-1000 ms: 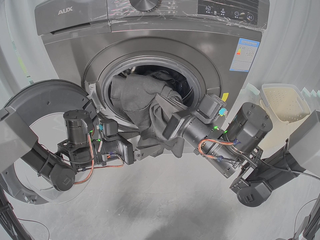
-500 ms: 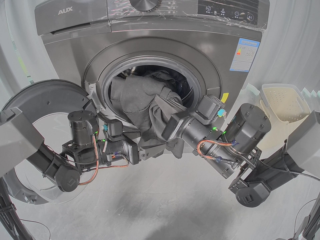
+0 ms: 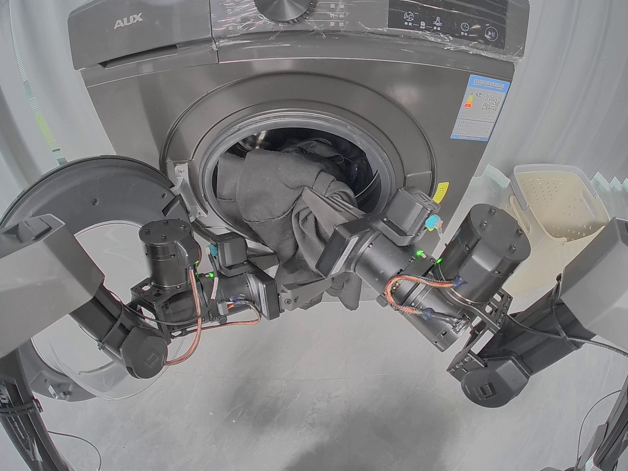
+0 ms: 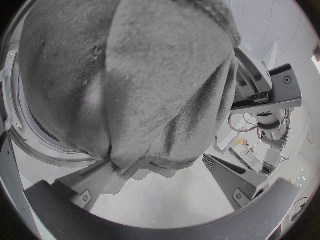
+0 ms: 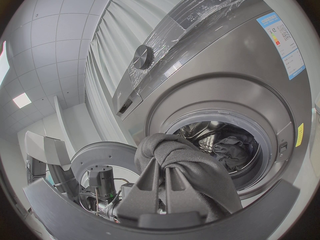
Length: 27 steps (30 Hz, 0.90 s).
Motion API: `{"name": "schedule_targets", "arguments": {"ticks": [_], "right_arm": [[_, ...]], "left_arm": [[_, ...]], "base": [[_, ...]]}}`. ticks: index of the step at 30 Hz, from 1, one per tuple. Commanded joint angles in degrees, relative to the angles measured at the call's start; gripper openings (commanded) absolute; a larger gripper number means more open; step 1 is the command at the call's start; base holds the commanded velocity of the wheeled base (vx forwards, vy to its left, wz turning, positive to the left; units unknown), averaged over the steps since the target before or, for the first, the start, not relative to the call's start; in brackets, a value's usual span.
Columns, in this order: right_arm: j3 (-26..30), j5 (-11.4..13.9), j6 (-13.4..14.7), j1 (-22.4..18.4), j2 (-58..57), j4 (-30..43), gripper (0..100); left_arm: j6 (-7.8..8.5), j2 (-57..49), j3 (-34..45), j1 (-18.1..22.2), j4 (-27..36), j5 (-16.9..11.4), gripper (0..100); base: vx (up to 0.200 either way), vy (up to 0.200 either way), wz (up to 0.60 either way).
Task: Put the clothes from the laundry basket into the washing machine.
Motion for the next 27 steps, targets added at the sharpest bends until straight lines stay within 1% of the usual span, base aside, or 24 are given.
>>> {"name": "schedule_targets", "arguments": {"ticks": [1, 3, 5, 6, 7, 8, 14, 19, 22, 27], "right_arm": [[0.0, 0.01, 0.01, -0.02, 0.03, -0.02, 0], [0.0, 0.01, 0.01, -0.02, 0.12, -0.02, 0], [0.09, 0.01, 0.1, -0.02, 0.12, -0.11, 0], [0.09, 0.01, 0.1, -0.02, 0.12, -0.11, 0], [0.09, 0.01, 0.01, -0.11, 0.12, -0.11, 0], [0.18, 0.01, 0.1, -0.02, 0.12, -0.11, 0], [0.18, 0.01, 0.1, -0.02, 0.03, -0.11, 0], [0.18, 0.01, 0.01, 0.07, 0.03, -0.63, 0], [0.35, 0.01, 0.01, 0.16, 0.03, -0.72, 0], [0.35, 0.01, 0.01, 0.24, 0.03, -0.63, 0]], "left_arm": [[-0.5, 0.57, -0.22, -0.06, -0.22, -0.07, 100], [-1.11, 0.13, -0.14, -0.59, -0.3, -0.16, 100], [-2.26, -0.93, 0.39, -0.94, -1.18, -0.43, 100], [-2.26, -0.93, 0.39, -0.94, -1.18, -0.43, 100], [-3.31, -1.63, 0.65, -1.38, -1.45, -0.43, 100], [-3.31, -1.63, 0.57, -1.47, -1.36, 0.01, 100], [-3.14, 0.22, -0.05, -0.77, -1.45, 0.54, 100], [-3.14, 1.97, -0.22, -0.94, -3.03, 0.63, 100], [-3.22, 2.85, -1.19, -1.03, -3.38, 0.63, 100], [-3.22, 3.99, -3.56, -1.03, -3.47, 1.42, 100]], "base": [[0.0, 0.0, 0.0], [0.0, 0.0, 0.0], [0.0, 0.0, 0.0], [0.0, 0.0, 0.0], [0.0, 0.0, 0.0], [0.0, 0.0, 0.0], [0.0, 0.0, 0.0], [0.0, 0.0, 0.0], [0.0, 0.0, 0.0], [0.0, 0.0, 0.0]]}}
